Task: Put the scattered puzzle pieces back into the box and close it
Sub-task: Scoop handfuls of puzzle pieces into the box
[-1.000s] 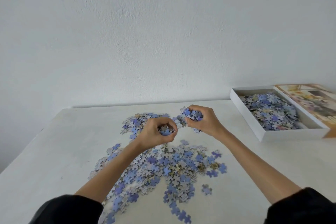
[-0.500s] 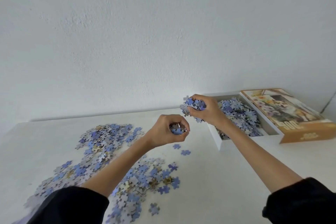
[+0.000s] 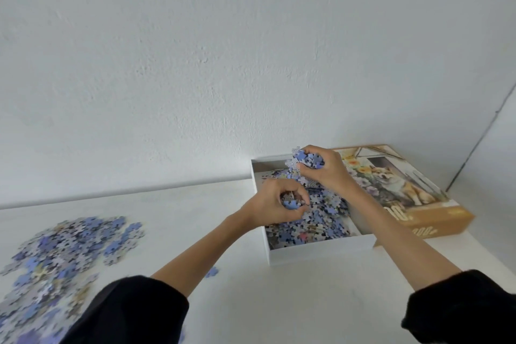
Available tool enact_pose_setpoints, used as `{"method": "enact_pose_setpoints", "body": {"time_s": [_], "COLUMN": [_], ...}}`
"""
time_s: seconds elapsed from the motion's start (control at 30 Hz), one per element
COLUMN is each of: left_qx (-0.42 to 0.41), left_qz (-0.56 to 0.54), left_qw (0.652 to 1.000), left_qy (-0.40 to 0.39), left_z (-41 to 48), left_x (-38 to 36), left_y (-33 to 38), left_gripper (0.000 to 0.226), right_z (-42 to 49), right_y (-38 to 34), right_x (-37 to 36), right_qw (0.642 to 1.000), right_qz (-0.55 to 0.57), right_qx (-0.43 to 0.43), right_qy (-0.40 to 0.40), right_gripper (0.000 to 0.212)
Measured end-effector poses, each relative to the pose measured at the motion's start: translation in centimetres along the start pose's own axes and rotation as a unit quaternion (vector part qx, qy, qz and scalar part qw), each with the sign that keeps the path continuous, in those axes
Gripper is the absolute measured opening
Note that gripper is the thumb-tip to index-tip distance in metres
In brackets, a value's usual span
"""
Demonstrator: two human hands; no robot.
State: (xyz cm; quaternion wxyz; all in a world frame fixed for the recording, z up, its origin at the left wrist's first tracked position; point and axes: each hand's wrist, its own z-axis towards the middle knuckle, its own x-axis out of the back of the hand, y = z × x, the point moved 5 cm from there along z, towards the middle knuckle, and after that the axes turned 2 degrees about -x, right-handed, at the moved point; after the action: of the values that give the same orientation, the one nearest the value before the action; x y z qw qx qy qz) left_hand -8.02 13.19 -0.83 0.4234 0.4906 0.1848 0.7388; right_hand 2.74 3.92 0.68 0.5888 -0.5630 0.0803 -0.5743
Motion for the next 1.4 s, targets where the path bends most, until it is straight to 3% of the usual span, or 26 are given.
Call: {"method": "enact_pose_setpoints", "body": {"time_s": [0.23,0.47,0.73,1.1,1.4], "left_qx": [-0.026,-0.051,-0.055,-0.032,0.025], "left_qz": [0.004,0.064,0.046,0.061,0.086], "left_qw": [0.999,0.997,0.997,0.997,0.995], "left_qy": [-0.021,-0.013,0.004,0.03,0.053], "left_z": [2.9,2.6,1.3,-5.4,-15.6], "left_x": [-3.3,-3.6,-1.9,4.4,11.8], "left_y": [-2.0,-2.8,-2.0,-0.3,0.3], "left_gripper": [0.009,0.011,0.014,0.007,0.01], "right_z": [0.8,1.6,1.5,0.0,-3.0], "right_y": [3.7,4.6,4.1,-2.7,-10.7], "right_x": [-0.3,-0.6,-1.6,-5.3,-14.8], "right_qw": [0.998,0.999,0.998,0.996,0.988], "right_qz": [-0.002,0.027,0.023,0.058,0.058], "right_qx": [0.036,0.035,0.04,0.068,0.093], "right_qy": [-0.055,-0.026,-0.033,-0.03,-0.109], "right_gripper": [0.02,0.019,0.01,0.01,0.009]}}
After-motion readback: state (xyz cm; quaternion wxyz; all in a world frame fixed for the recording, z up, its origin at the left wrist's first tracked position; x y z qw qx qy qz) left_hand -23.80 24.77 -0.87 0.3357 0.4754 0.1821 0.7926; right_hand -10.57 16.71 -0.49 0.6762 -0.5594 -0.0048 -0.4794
